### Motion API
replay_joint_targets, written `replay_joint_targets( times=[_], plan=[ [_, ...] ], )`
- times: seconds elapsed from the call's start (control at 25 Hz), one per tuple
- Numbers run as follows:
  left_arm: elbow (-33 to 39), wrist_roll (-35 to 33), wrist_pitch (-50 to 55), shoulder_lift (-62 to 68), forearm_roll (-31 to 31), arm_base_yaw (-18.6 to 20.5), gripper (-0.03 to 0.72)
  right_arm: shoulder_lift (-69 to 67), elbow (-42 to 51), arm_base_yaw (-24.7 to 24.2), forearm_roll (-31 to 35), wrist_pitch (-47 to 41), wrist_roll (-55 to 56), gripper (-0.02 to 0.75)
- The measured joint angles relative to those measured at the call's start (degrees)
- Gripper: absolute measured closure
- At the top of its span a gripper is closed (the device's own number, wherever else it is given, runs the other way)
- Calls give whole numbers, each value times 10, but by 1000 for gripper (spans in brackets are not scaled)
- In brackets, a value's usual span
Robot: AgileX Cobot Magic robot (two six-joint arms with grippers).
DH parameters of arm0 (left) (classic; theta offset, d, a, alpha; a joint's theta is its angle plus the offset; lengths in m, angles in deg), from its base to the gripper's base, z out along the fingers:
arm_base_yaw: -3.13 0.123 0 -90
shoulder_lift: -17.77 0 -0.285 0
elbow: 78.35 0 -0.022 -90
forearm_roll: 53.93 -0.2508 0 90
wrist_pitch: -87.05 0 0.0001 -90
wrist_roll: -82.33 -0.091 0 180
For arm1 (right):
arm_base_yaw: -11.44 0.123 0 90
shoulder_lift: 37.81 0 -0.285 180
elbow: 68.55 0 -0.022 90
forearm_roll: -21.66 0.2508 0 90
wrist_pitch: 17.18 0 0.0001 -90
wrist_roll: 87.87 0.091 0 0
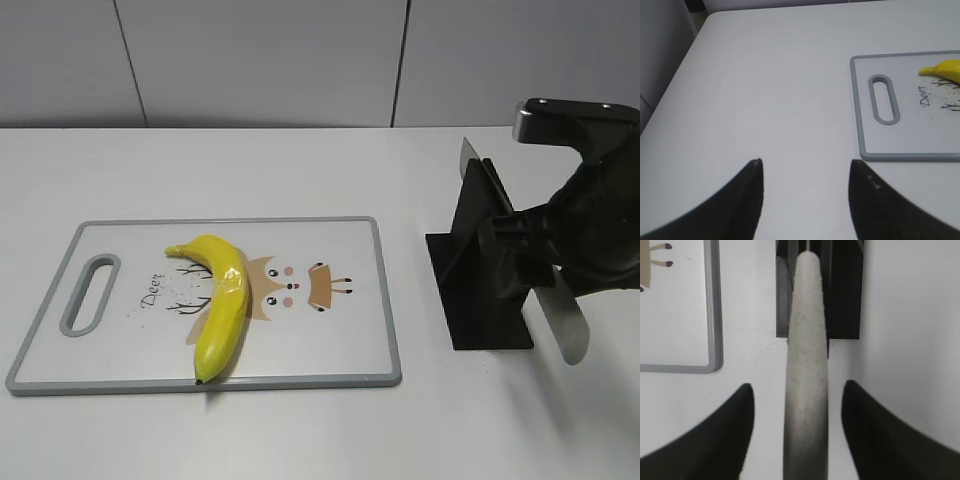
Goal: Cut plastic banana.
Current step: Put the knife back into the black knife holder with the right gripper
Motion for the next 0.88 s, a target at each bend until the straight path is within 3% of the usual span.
replay_joint_targets(
  times=[0.08,0.2,0.6,0.88],
  plan=[
    [0,0,0,0,0,0,185,0,0,0,0,1,-6,204],
    [0,0,0,0,0,0,185,0,0,0,1,1,-21,101],
    [0,0,0,0,0,0,185,158,10,0,32,-2,-181,85],
    [0,0,0,0,0,0,185,347,145,0,33,-3,-227,105]
  ],
)
